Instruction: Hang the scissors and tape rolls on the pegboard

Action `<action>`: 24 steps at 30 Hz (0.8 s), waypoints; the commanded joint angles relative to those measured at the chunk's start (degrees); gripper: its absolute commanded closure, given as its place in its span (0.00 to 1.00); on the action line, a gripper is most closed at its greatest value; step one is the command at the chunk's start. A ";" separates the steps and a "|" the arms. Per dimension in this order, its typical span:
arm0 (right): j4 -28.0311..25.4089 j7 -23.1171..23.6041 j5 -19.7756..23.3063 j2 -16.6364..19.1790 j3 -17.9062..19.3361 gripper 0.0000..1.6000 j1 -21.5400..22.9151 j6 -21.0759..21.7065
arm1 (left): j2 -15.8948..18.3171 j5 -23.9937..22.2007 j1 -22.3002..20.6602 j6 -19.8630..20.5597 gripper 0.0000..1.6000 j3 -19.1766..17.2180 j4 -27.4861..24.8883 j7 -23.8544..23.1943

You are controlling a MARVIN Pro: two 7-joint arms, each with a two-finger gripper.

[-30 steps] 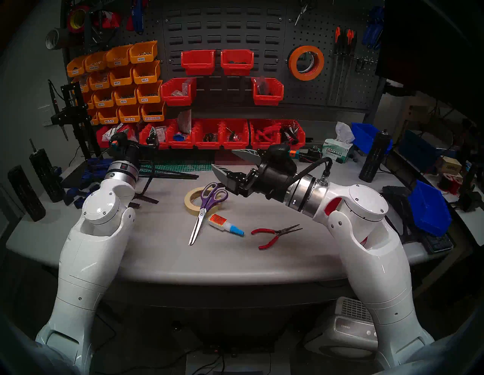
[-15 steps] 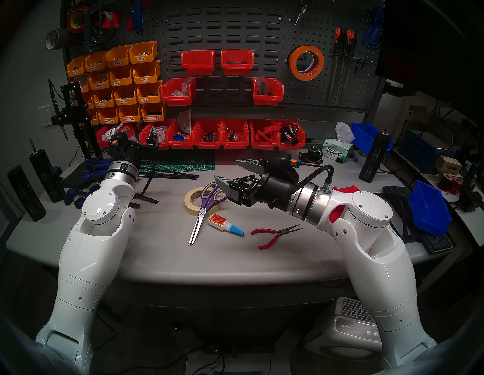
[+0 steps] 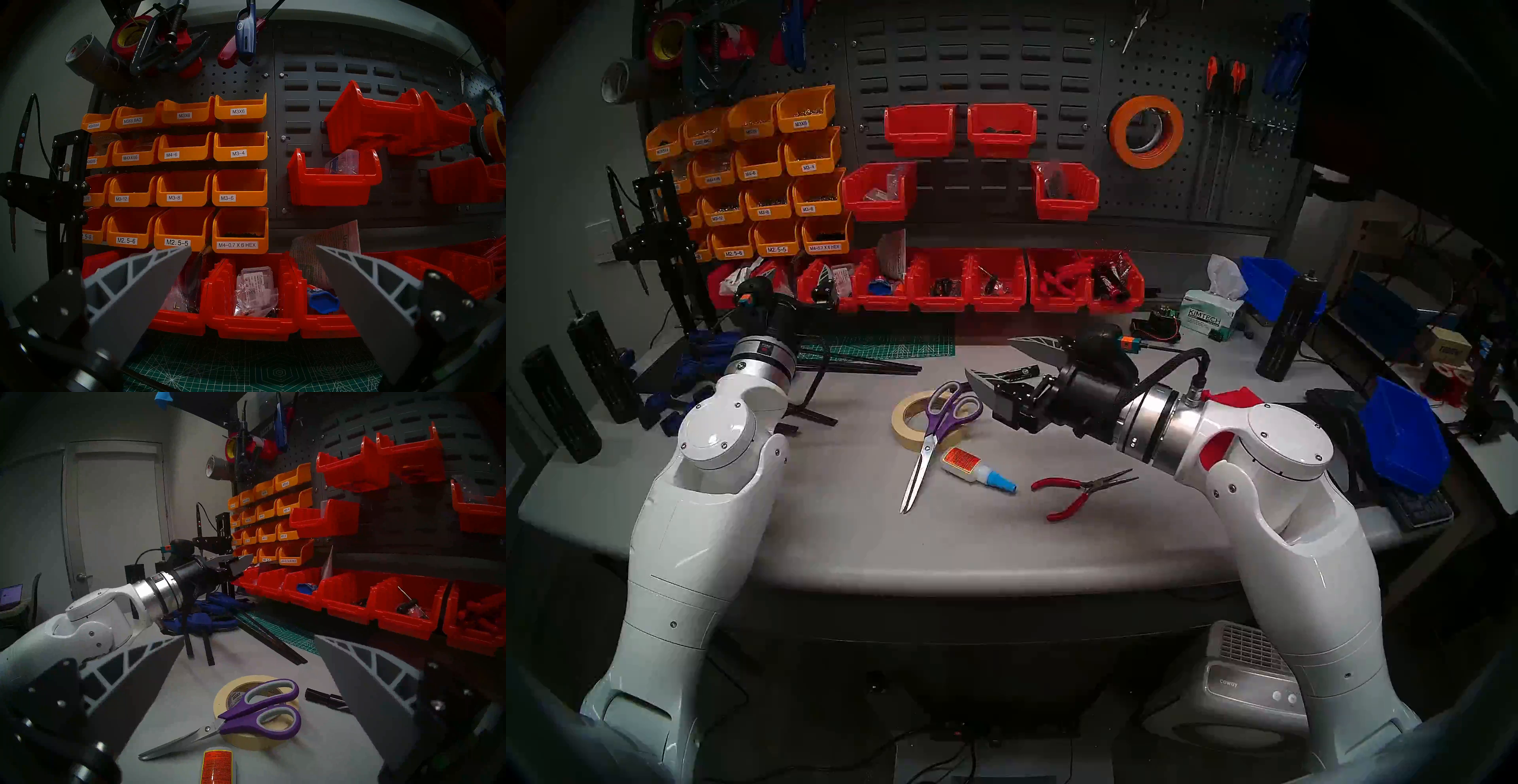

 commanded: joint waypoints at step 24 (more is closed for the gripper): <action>0.16 -3.05 -3.91 -3.39 -0.42 0.00 1.15 -6.90 | 0.09 -0.17 -1.66 -0.65 0.00 -0.75 -1.71 0.10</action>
